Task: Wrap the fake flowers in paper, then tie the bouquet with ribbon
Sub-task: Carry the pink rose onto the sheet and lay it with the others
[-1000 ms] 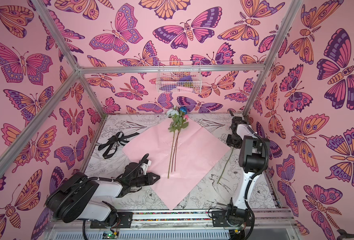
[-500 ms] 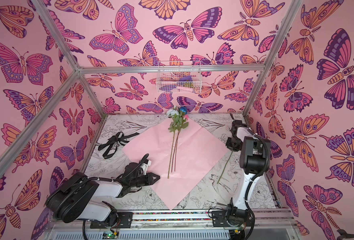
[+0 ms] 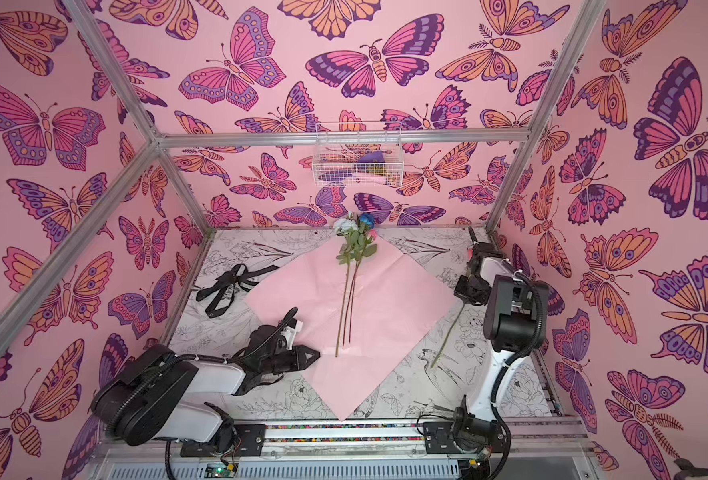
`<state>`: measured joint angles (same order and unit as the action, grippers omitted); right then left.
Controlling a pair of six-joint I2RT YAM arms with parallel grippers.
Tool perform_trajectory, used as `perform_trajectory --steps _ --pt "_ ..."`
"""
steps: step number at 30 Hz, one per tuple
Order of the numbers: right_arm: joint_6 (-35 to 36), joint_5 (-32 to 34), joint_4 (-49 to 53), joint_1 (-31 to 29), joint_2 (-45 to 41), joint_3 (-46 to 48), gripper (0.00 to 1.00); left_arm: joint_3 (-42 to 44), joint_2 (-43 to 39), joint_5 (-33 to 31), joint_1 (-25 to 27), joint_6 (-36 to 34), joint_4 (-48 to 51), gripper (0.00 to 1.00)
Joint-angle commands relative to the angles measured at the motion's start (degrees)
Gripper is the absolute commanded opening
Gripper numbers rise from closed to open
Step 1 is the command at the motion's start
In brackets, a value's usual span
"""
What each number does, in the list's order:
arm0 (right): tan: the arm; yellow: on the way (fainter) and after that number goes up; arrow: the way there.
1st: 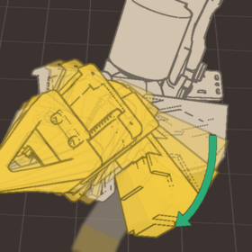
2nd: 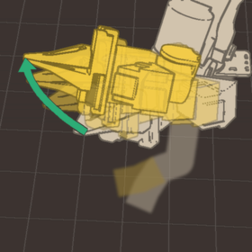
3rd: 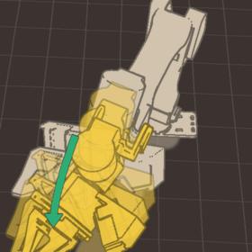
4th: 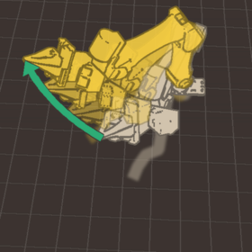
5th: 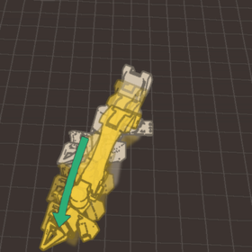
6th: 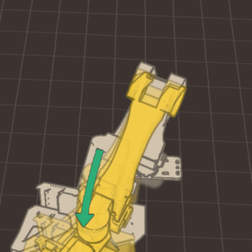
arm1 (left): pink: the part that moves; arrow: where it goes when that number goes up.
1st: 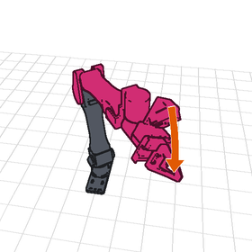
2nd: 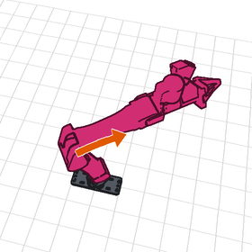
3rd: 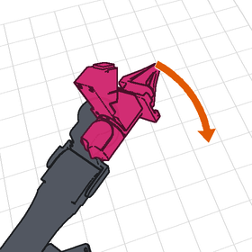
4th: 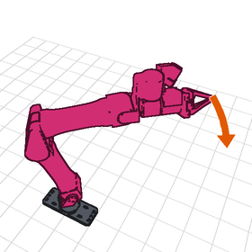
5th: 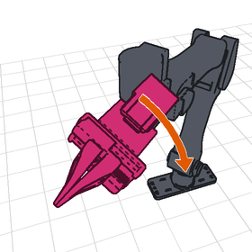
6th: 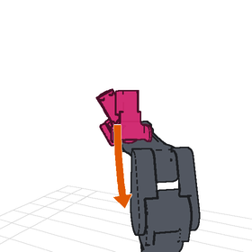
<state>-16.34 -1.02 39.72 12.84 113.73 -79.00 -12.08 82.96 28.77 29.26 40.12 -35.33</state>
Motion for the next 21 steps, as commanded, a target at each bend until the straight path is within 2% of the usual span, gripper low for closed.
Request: perform_trajectory --steps 1,7,13,17,21 --pt "0.04 -3.19 0.88 -0.03 -5.22 1.26 0.0 1.88 1.67 -2.5 -0.47 -0.17 8.08 0.2" --pt "-0.53 -8.05 0.84 -0.61 -11.21 5.13 0.0 1.87 1.6 -2.47 -0.42 -0.24 8.09 0.2" --pt "-1.76 -11.93 -0.37 -3.71 -17.7 8.62 0.0 1.62 2.06 -2.23 -0.53 -0.35 8.09 0.2" --pt "-3.03 -12.69 -1.0 -7.91 -20.54 9.4 0.0 1.41 2.52 -2.11 -0.55 -0.3 8.04 0.2" --pt "-4.37 -10.7 -0.99 -14.73 -21.51 8.15 0.0 1.35 2.91 -1.82 -0.52 -0.37 7.96 0.2"
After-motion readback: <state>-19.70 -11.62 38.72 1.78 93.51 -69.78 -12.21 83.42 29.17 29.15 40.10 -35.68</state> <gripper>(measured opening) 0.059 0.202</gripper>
